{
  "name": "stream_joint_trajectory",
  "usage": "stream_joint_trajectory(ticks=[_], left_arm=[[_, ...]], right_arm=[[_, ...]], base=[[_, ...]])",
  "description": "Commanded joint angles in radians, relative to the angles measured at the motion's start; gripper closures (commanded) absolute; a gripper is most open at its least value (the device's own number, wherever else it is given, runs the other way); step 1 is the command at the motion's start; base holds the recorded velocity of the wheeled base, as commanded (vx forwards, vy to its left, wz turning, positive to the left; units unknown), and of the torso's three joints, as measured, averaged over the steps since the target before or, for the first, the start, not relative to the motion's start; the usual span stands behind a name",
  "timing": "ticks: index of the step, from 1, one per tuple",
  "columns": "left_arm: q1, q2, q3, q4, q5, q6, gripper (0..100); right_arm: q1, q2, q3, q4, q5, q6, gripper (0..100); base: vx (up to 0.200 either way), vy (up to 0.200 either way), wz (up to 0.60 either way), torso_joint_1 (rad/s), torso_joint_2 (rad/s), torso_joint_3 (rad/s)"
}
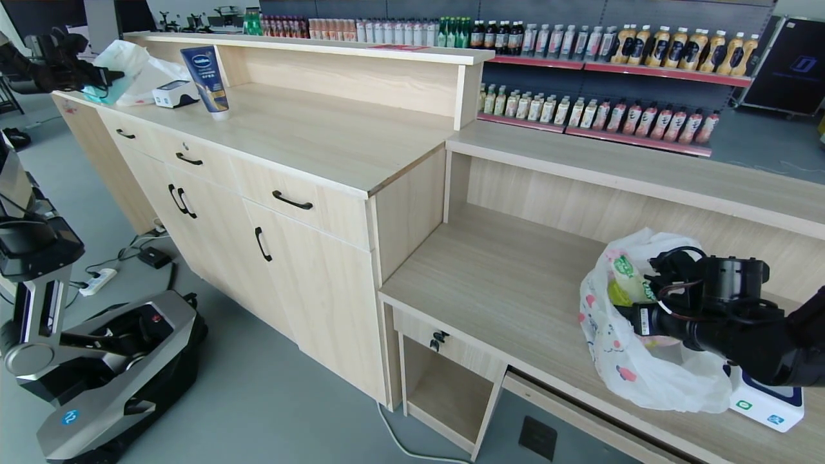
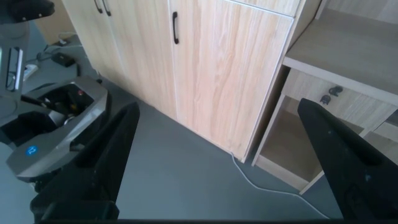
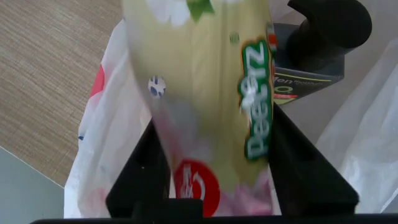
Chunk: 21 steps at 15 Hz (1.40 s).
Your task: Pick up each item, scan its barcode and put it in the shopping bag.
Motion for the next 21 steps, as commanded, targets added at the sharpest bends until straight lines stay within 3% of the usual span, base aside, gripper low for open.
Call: stream_joint_trajectory(ticks=[1,5,10,14,16,18,21], left_arm=[[0.0,0.0,0.0,0.0,0.0,0.0,0],[0.0,0.0,0.0,0.0,0.0,0.0,0],[0.0,0.0,0.0,0.0,0.0,0.0,0],[0.0,0.0,0.0,0.0,0.0,0.0,0],[0.0,0.0,0.0,0.0,0.0,0.0,0],[0.0,0.0,0.0,0.0,0.0,0.0,0],[0.0,0.0,0.0,0.0,0.0,0.0,0]], right_arm=[[-0.003,-0.003,-0.005,0.001,0.0,0.0,0],[-0.019,-0.086,-0.011,0.002,0.002,-0.095,0],[-0.095,-0.239,-0.007,0.002,0.144,-0.292,0],[-0.132,-0.319,-0.034,-0.002,0.143,-0.313,0],[-0.14,-0.376,-0.102,-0.007,0.151,-0.352,0],[-0.141,-0.448,-0.274,0.06,0.161,-0.352,0],[-0.146,-0.549,-0.498,0.358,0.147,-0.296,0]], base=[[0.0,0.0,0.0,0.0,0.0,0.0],[0.0,0.0,0.0,0.0,0.0,0.0],[0.0,0.0,0.0,0.0,0.0,0.0],[0.0,0.0,0.0,0.0,0.0,0.0],[0.0,0.0,-0.6,0.002,0.0,0.005],[0.0,0.0,-0.6,-0.005,0.0,0.002],[0.0,0.0,-0.6,0.007,0.0,0.001]])
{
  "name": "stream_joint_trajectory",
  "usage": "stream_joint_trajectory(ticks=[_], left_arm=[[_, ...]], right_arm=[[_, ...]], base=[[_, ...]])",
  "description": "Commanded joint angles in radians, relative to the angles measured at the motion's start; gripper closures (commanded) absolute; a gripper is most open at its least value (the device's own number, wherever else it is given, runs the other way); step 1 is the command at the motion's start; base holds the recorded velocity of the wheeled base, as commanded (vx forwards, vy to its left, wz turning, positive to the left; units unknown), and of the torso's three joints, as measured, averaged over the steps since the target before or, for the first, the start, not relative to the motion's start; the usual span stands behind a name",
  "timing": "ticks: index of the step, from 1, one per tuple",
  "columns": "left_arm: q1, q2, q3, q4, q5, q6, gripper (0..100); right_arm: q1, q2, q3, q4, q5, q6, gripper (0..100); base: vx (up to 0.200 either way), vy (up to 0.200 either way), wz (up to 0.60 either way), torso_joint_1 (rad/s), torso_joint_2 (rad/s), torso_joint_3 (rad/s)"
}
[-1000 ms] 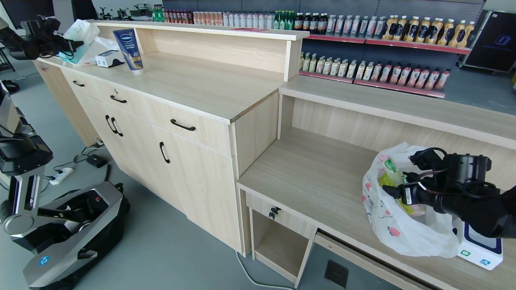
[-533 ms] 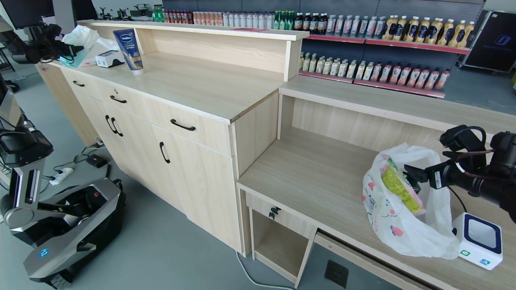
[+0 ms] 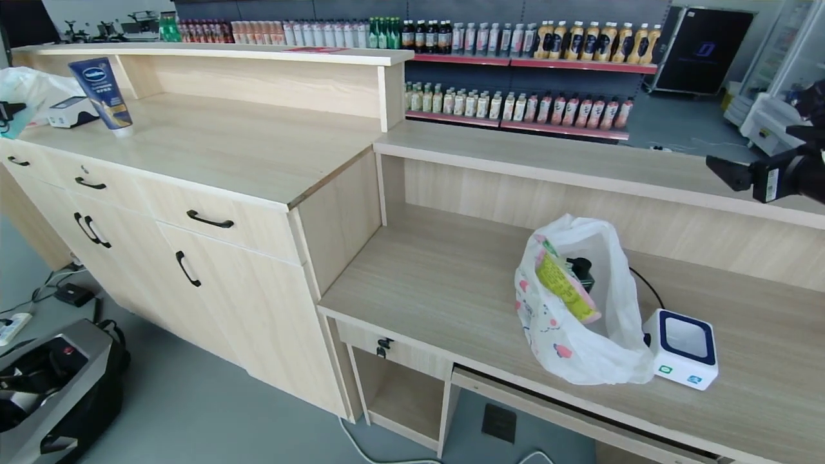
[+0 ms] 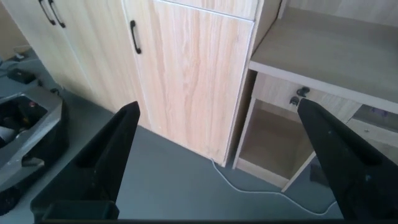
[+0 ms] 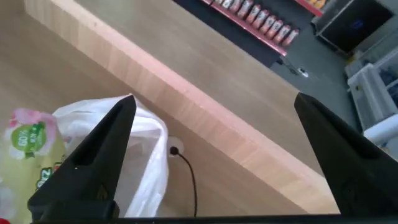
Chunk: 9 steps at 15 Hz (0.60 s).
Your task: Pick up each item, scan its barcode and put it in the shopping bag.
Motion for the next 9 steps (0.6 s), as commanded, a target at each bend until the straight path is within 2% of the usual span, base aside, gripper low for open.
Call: stream_joint_trajectory(ticks=[1,4,5,6,7,9], left_arm=[[0.0,0.0,0.0,0.0,0.0,0.0,0],[0.0,0.0,0.0,0.0,0.0,0.0,0],[0.0,0.0,0.0,0.0,0.0,0.0,0],[0.0,0.0,0.0,0.0,0.0,0.0,0],[0.0,0.0,0.0,0.0,0.0,0.0,0],[0.0,0.0,0.0,0.0,0.0,0.0,0]], right_arm=[[-0.012,-0.137,-0.167,0.204,-0.035,0.054,0],[-0.02,-0.213,-0.163,0.397,-0.216,0.159,0],[-0.021,-0.27,-0.127,0.521,-0.3,0.225,0],[-0.028,-0.311,-0.088,0.557,-0.327,0.248,0],[-0.034,-0.354,-0.017,0.554,-0.34,0.268,0],[-0.051,-0.479,0.184,0.457,-0.333,0.308,0]], base=[[0.0,0.0,-0.6,-0.002,0.0,0.002],[0.0,0.0,-0.6,-0.12,0.27,0.157],[0.0,0.0,-0.6,-0.061,0.18,0.11],[0.0,0.0,-0.6,-0.022,0.07,0.036],[0.0,0.0,-0.6,-0.017,0.05,0.022],[0.0,0.0,0.0,0.0,0.0,0.0]])
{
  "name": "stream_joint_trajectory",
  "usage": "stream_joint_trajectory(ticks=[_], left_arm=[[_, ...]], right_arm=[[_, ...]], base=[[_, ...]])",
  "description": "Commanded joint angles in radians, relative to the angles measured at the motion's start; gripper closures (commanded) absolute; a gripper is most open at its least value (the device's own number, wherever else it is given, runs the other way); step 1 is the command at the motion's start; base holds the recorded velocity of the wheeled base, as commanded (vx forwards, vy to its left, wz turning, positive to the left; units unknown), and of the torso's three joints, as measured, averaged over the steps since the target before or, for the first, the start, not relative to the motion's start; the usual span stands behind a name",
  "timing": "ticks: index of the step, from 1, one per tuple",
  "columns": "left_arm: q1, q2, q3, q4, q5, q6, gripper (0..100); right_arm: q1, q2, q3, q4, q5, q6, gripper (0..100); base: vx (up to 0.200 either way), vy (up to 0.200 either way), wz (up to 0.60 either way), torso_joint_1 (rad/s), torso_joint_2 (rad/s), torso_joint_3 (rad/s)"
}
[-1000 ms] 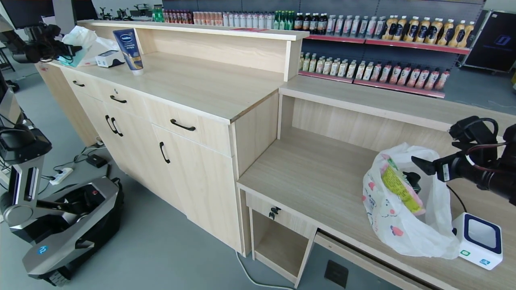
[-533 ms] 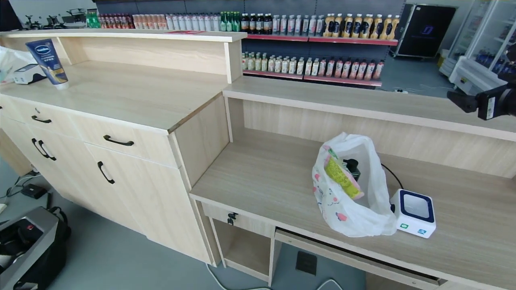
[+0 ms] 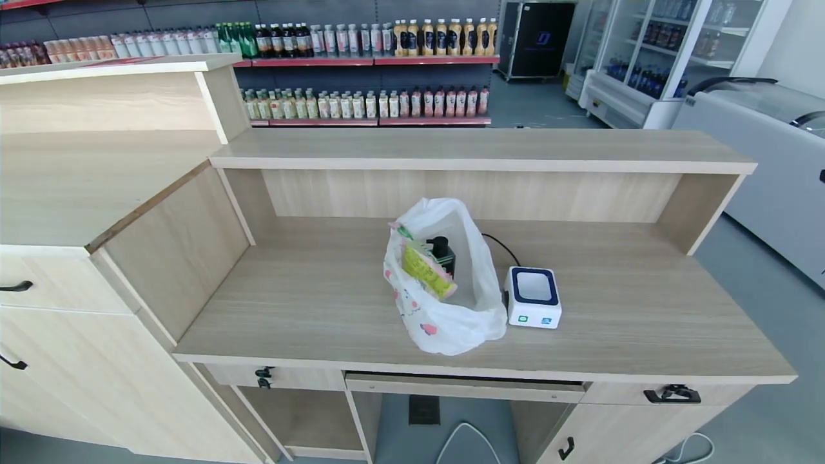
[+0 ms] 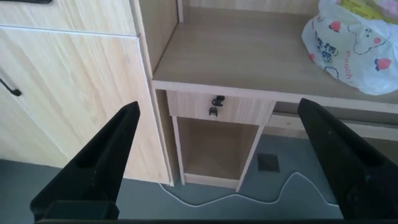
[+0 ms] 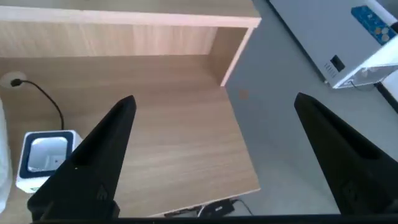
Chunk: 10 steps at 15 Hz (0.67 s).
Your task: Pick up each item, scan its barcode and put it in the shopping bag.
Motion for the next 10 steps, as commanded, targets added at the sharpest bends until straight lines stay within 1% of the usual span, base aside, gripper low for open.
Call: stream_joint_trajectory(ticks=[1,2,3,4,5,6,7,8,9,10], left_arm=[[0.0,0.0,0.0,0.0,0.001,0.0,0],[0.0,0.0,0.0,0.0,0.001,0.0,0],[0.0,0.0,0.0,0.0,0.001,0.0,0],[0.0,0.0,0.0,0.0,0.001,0.0,0],[0.0,0.0,0.0,0.0,0.001,0.0,0],[0.0,0.0,0.0,0.0,0.001,0.0,0],[0.0,0.0,0.0,0.0,0.001,0.0,0],[0.0,0.0,0.0,0.0,0.001,0.0,0],[0.0,0.0,0.0,0.0,0.001,0.0,0],[0.0,0.0,0.0,0.0,0.001,0.0,0]], right_arm=[[-0.031,-0.226,0.283,-0.109,0.008,0.007,0],[-0.043,-0.3,0.413,-0.167,0.039,-0.01,0],[-0.049,-0.329,0.467,-0.2,0.045,-0.019,0],[-0.055,-0.406,0.642,-0.321,0.053,-0.046,0],[-0.052,-0.452,0.749,-0.375,0.068,-0.046,0],[-0.036,-0.502,0.848,-0.404,0.083,-0.04,0],[0.0,-0.577,0.975,-0.414,0.089,-0.022,0],[0.029,-0.676,1.013,-0.359,0.093,0.007,0],[0.075,-0.782,1.013,-0.184,0.094,0.058,0],[0.103,-0.912,1.013,-0.051,0.083,0.079,0]], base=[[0.0,0.0,0.0,0.0,0.0,0.0],[0.0,0.0,0.0,0.0,0.0,0.0],[0.0,0.0,0.0,0.0,0.0,0.0],[0.0,0.0,0.0,-0.115,0.27,0.168],[0.0,0.0,0.0,-0.144,0.34,0.217],[0.0,0.0,0.0,-0.129,0.33,0.198],[0.0,0.0,0.0,-0.046,0.13,0.071],[0.0,0.0,0.0,-0.017,0.06,0.032],[0.0,0.0,0.0,0.0,0.0,0.0],[0.0,0.0,0.0,0.0,0.0,0.0]])
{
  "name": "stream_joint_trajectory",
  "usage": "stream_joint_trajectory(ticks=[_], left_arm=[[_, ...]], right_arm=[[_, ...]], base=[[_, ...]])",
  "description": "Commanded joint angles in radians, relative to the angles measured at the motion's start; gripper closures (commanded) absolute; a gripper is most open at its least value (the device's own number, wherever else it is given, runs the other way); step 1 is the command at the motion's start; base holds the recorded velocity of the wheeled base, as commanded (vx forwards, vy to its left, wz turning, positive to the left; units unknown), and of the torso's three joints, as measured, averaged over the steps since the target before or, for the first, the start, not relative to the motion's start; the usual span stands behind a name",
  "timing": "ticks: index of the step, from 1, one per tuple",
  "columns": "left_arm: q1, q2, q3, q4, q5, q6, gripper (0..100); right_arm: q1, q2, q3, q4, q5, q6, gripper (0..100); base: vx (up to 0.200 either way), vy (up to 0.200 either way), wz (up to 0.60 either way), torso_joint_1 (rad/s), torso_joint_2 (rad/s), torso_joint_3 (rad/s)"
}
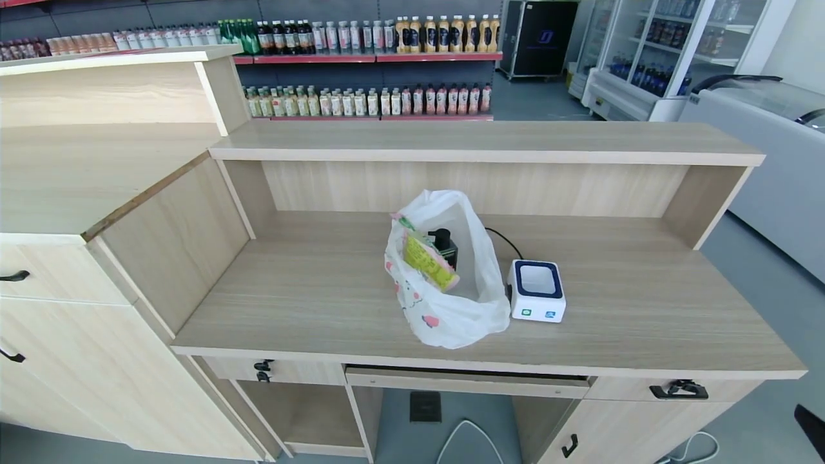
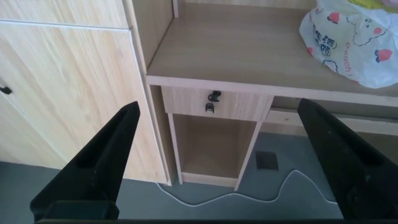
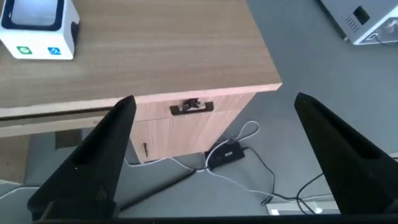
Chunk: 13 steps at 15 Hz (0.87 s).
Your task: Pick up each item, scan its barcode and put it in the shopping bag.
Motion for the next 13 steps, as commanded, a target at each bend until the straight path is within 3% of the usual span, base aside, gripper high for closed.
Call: stream_joint_trajectory(ticks=[1,3,13], left_arm=[[0.0,0.0,0.0,0.0,0.0,0.0,0],[0.0,0.0,0.0,0.0,0.0,0.0,0],[0.0,0.0,0.0,0.0,0.0,0.0,0]], right_arm=[[0.103,-0.474,0.064,0.339,-0.018,0.083,0],[0.141,-0.598,0.064,0.338,-0.007,0.129,0],[0.144,-0.599,0.064,0.376,-0.007,0.177,0]], base=[[0.0,0.0,0.0,0.0,0.0,0.0],[0.0,0.0,0.0,0.0,0.0,0.0],[0.0,0.0,0.0,0.0,0.0,0.0]])
